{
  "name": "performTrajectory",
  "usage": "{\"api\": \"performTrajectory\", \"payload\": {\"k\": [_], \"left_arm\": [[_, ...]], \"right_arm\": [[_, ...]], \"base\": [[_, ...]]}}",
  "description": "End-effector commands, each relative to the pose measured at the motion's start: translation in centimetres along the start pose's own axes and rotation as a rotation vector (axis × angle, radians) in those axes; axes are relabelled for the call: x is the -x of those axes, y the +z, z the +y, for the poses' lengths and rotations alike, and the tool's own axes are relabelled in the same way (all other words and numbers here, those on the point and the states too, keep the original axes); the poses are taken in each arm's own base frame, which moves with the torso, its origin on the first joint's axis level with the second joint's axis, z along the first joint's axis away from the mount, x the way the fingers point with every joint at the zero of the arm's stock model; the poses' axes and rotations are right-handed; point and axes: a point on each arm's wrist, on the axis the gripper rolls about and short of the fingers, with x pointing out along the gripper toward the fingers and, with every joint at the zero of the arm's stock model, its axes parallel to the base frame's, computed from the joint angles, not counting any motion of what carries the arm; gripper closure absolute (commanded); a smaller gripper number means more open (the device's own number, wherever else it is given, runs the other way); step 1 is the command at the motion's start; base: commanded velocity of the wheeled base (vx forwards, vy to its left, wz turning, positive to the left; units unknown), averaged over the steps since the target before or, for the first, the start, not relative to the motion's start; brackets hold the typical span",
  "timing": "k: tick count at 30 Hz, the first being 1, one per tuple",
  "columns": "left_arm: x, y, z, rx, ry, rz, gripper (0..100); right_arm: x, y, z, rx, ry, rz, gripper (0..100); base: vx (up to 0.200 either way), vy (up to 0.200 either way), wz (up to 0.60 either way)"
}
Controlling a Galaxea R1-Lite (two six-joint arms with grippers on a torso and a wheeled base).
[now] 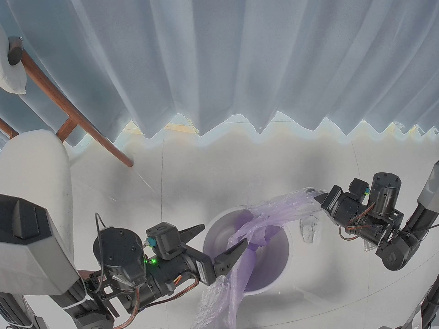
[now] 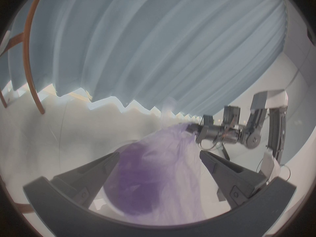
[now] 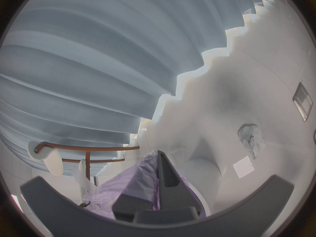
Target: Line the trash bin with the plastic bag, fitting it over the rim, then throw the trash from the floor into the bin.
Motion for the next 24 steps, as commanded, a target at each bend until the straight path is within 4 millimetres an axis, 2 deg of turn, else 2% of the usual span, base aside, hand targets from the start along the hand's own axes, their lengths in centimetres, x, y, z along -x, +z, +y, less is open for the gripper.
{"api": "performTrajectory", "payload": {"k": [1, 5, 11, 16, 24], "left_arm": [[1.5, -0.6, 0.5, -0.029, 0.018, 0.046, 0], [2.1, 0.1, 0.3, -0.027, -0.008, 0.028, 0], [2.9, 0.1, 0.0, -0.031, -0.023, 0.037, 0], [4.2, -1.2, 0.2, -0.054, -0.017, 0.114, 0], [4.5, -2.5, -0.1, -0.064, -0.043, 0.182, 0]], "right_arm": [[-0.3, 0.4, -0.5, -0.005, -0.012, -0.013, 100], [-0.4, 0.6, -0.9, -0.011, -0.023, -0.02, 100], [-0.7, 0.9, -1.3, -0.021, -0.032, -0.03, 100], [-0.8, 1.0, -1.3, -0.024, -0.033, -0.031, 100], [-0.7, 1.0, -1.4, -0.024, -0.034, -0.03, 100]], "base": [[0.0, 0.0, 0.0], [0.0, 0.0, 0.0], [0.0, 0.0, 0.0], [0.0, 0.0, 0.0], [0.0, 0.0, 0.0]]}}
